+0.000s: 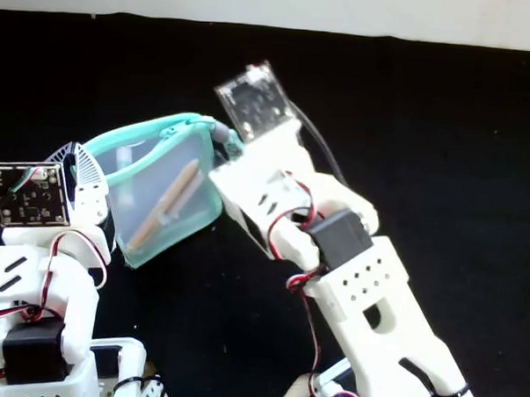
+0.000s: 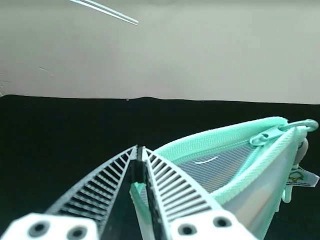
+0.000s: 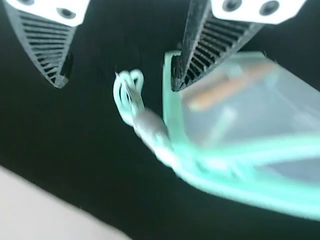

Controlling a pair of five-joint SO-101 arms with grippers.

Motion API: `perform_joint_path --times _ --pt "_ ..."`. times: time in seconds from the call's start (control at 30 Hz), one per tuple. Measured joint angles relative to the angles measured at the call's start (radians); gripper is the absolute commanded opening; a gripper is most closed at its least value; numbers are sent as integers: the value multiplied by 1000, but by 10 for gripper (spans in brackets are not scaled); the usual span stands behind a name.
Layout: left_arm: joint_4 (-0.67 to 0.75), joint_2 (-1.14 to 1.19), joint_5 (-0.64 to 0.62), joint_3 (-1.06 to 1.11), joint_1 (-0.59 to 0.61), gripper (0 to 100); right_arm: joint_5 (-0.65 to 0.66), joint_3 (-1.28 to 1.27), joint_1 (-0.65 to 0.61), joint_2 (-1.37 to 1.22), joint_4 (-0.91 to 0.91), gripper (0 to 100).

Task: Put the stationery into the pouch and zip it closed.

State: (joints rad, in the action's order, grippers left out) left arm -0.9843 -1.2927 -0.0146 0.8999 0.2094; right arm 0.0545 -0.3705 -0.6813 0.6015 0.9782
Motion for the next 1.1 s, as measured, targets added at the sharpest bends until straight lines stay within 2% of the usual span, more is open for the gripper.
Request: perform_joint_path --times 0.23,0.5,0.83,1.1 --pt "-3 3 0 -52 32 8 0 -160 2 41 -12 313" --pt "-117 6 3 -181 38 8 0 -259 5 41 -114 313" --pt "-164 8 3 -311 38 8 -6 -310 5 44 -157 313" --pt "-190 6 3 -316 38 8 -51 -310 5 44 -157 313"
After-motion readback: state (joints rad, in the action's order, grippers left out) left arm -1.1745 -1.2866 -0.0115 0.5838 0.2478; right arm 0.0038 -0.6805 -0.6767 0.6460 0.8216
